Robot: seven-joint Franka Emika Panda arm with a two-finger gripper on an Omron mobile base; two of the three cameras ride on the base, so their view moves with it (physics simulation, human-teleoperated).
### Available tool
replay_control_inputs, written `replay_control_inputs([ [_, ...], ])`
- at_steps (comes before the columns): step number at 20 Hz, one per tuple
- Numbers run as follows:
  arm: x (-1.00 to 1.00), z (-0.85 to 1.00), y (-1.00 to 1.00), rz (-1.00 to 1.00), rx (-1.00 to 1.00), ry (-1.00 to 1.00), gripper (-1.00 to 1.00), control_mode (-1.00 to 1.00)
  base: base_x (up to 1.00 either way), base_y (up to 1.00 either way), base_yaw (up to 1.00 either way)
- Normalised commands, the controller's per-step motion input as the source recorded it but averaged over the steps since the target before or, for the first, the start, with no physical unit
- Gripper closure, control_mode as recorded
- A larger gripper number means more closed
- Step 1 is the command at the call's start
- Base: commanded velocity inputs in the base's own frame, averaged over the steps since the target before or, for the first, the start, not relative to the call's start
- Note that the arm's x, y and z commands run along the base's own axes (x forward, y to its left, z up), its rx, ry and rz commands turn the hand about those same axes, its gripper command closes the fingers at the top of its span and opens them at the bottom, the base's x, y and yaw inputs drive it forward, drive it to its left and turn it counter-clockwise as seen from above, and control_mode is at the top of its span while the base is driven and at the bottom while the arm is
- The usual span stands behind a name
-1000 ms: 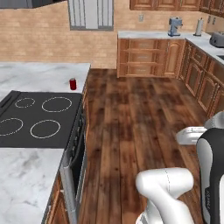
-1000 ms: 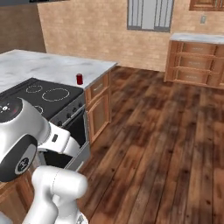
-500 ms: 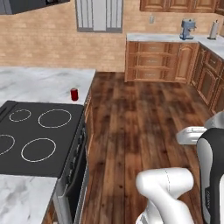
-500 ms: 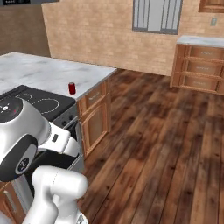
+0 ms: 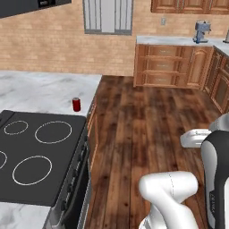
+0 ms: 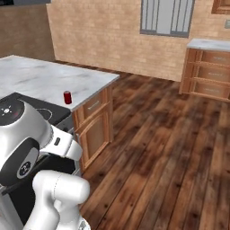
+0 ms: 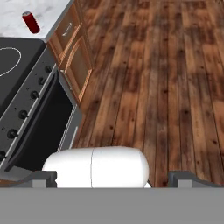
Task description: Four empty soda cans are scattered around the kitchen. Gather all the cans and cluster them next to the stove for recycling.
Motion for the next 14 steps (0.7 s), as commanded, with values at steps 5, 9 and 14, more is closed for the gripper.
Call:
replay_control_inputs([
  [5,0.0,0.0,0.0,0.0,0.0,0.0,-1.0,1.0,0.17,-0.05,0.03],
  [9,0.0,0.0,0.0,0.0,0.0,0.0,-1.0,1.0,0.0,0.08,0.0],
  [14,0.0,0.0,0.0,0.0,0.0,0.0,-1.0,1.0,0.01,0.04,0.01],
])
